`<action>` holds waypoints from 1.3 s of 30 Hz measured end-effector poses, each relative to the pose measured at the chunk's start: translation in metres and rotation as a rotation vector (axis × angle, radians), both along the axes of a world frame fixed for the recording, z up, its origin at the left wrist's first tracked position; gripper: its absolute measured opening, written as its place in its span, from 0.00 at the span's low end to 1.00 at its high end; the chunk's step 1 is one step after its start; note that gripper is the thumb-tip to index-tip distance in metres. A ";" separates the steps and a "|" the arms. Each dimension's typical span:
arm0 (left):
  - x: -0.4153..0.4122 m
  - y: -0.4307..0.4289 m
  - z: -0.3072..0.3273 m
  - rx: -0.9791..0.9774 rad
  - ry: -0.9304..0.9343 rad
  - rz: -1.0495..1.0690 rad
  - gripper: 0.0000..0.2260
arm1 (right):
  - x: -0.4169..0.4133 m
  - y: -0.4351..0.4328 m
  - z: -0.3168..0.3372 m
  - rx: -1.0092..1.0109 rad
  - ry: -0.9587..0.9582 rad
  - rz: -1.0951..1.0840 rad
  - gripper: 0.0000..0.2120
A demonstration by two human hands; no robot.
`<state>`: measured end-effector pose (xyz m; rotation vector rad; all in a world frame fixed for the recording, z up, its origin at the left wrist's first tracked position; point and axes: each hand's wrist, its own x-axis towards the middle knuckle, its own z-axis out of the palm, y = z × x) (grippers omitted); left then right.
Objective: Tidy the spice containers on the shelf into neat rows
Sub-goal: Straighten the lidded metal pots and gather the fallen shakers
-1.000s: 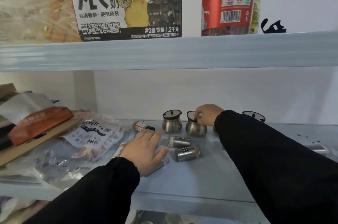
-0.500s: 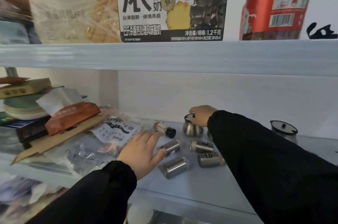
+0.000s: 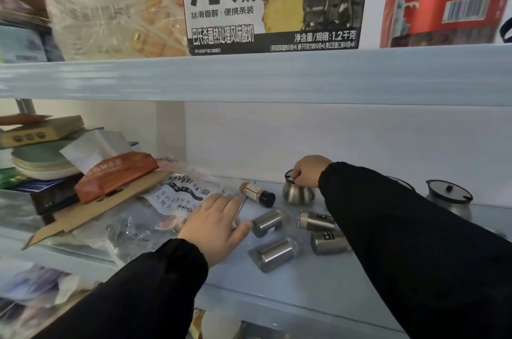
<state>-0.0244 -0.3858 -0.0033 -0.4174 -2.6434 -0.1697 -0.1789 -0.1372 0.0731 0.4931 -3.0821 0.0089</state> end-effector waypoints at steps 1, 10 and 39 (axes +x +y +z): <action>-0.001 0.001 0.000 0.003 0.007 -0.003 0.31 | 0.001 0.000 0.001 0.011 0.007 0.017 0.13; -0.009 0.003 0.000 0.037 0.037 -0.010 0.29 | -0.004 0.006 -0.004 0.000 0.059 0.113 0.11; -0.007 0.004 0.006 0.025 0.036 -0.021 0.29 | 0.010 0.007 -0.002 -0.080 0.037 0.071 0.15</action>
